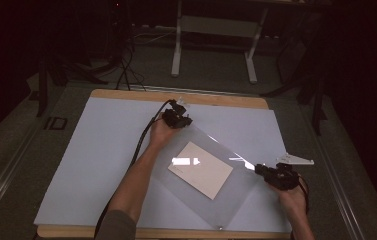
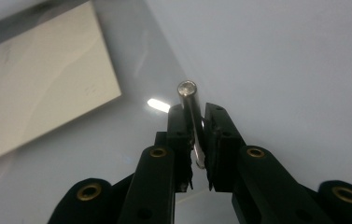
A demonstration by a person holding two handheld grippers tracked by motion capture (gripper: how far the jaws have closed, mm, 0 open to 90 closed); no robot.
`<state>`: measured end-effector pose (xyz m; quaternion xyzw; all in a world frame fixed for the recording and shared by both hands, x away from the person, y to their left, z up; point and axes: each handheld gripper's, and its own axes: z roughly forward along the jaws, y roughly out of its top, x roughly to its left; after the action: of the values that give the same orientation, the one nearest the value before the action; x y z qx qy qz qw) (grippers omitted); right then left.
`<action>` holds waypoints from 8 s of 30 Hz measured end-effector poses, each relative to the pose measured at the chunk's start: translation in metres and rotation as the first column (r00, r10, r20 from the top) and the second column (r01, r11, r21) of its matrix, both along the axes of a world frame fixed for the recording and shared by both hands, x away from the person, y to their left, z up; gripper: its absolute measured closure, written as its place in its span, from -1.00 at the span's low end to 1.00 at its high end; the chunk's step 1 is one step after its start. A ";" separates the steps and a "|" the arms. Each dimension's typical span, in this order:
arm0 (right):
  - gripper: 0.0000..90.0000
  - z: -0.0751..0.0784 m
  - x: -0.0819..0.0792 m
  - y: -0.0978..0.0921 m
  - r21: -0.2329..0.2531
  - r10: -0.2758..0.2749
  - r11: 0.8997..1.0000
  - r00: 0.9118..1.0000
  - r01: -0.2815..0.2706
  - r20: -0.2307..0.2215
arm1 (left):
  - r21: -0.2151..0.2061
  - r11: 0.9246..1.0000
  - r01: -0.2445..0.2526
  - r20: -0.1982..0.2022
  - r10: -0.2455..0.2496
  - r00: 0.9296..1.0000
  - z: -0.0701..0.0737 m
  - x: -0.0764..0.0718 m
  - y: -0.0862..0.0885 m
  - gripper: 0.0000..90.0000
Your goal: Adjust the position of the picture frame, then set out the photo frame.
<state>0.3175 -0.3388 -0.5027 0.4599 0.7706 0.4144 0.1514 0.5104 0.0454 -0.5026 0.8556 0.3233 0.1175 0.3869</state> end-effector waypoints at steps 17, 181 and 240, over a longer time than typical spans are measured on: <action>0.81 0.004 0.103 0.055 0.009 0.057 0.998 0.997 -0.056 -0.060 | 0.028 0.994 -0.108 -0.015 0.109 0.994 0.006 -0.041 0.106 0.90; 1.00 0.103 0.011 0.145 0.046 0.432 0.897 0.893 -0.440 0.127 | -0.229 0.842 -0.488 -0.347 0.398 0.849 -0.020 -0.031 0.167 0.88; 1.00 0.056 -0.034 0.196 -0.056 0.390 0.920 0.886 -0.389 0.250 | -0.320 0.859 -0.399 -0.205 0.348 0.915 -0.013 -0.081 0.192 0.56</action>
<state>0.2836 -0.1429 -0.4466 0.2385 0.8219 0.4905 0.1643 0.4298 0.2377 -0.5152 0.6983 0.5254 0.0698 0.4812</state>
